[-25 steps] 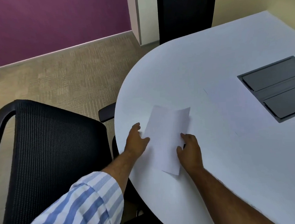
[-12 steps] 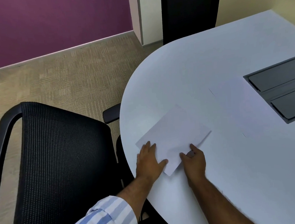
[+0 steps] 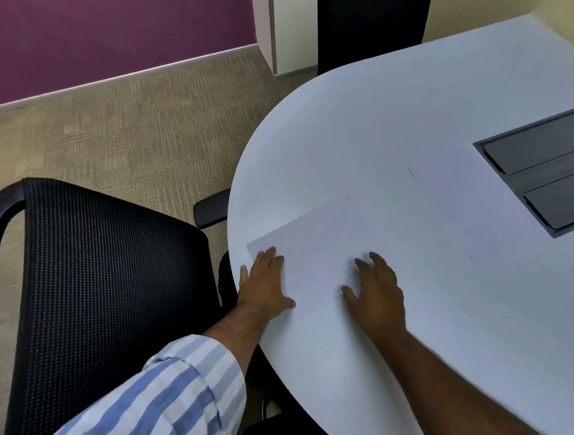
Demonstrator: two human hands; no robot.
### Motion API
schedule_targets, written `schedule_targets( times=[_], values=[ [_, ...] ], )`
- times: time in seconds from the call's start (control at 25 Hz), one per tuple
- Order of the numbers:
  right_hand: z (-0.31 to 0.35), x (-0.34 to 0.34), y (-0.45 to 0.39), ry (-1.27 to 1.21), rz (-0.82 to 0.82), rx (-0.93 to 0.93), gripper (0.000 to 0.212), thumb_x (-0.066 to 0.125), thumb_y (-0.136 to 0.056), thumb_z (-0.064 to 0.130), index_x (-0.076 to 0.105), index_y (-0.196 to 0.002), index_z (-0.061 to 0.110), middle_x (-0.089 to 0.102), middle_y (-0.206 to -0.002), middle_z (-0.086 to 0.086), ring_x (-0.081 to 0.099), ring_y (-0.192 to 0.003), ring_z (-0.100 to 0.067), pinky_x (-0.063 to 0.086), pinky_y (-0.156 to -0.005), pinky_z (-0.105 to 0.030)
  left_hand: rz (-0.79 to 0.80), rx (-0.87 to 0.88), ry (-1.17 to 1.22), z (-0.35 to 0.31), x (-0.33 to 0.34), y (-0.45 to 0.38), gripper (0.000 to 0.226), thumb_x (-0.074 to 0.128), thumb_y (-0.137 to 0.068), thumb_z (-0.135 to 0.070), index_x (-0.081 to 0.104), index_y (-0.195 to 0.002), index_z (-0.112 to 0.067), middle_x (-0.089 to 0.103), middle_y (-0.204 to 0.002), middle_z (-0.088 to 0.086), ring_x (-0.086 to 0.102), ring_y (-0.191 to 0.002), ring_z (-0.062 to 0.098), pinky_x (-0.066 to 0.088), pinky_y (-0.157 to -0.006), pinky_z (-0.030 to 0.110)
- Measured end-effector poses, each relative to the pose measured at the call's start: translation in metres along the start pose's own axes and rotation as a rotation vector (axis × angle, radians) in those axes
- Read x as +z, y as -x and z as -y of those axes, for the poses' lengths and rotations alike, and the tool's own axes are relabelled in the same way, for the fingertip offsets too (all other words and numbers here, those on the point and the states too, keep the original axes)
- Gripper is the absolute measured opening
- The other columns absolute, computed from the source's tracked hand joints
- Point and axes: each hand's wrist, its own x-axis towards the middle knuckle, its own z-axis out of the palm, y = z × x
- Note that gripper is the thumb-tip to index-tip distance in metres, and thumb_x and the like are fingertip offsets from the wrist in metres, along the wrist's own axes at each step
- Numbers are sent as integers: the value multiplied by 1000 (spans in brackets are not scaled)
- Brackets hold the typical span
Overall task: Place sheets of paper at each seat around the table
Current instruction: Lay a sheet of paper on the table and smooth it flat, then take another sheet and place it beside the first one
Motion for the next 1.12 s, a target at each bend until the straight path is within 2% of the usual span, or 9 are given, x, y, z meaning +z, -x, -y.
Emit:
schedule_targets(
  times=[0.08,0.16,0.48,0.68,0.92,1.12],
  values=[
    [-3,0,-13,117,93,-58,75,63,-94,52,38,-159,24,19,-173,-7,21,-159,-28,32,-122,-52,7,4,-7,3,-5,-6,116,89,-71,-42,21,-163,-21,1,-175,-4,-3,-162,17,-3,-127,54],
    [-6,-1,-22,192,169,-49,80,56,-96,58,27,-163,26,9,-175,-7,11,-161,-28,24,-125,-54,18,-6,-10,4,-11,-11,116,90,-73,-38,20,-164,-20,0,-175,-4,-4,-162,17,-3,-127,54],
    [-6,1,-19,237,241,22,82,50,-100,58,12,-166,27,-2,-176,-4,3,-162,-26,27,-124,-54,53,-27,32,5,-13,-19,114,88,-78,-29,15,-165,-23,-7,-175,-11,-8,-161,14,3,-127,59],
    [-5,2,-22,231,247,22,81,51,-101,56,12,-166,27,-3,-176,-5,2,-162,-26,28,-124,-55,22,18,52,14,-11,-18,112,87,-78,-35,17,-165,-26,-5,-175,-12,-7,-161,13,7,-128,60],
    [-3,-6,-8,146,165,11,82,55,-98,57,18,-164,27,10,-175,-5,12,-161,-27,30,-123,-53,-177,69,234,16,8,12,97,81,-83,-47,28,-162,-28,9,-173,-16,2,-161,9,16,-129,53],
    [-6,-29,24,18,28,45,80,61,-96,55,28,-163,25,19,-173,-2,21,-159,-23,37,-120,-48,-185,86,387,-6,14,43,78,79,-89,-38,41,-155,-25,24,-170,-13,13,-159,9,21,-129,46]
  ],
)
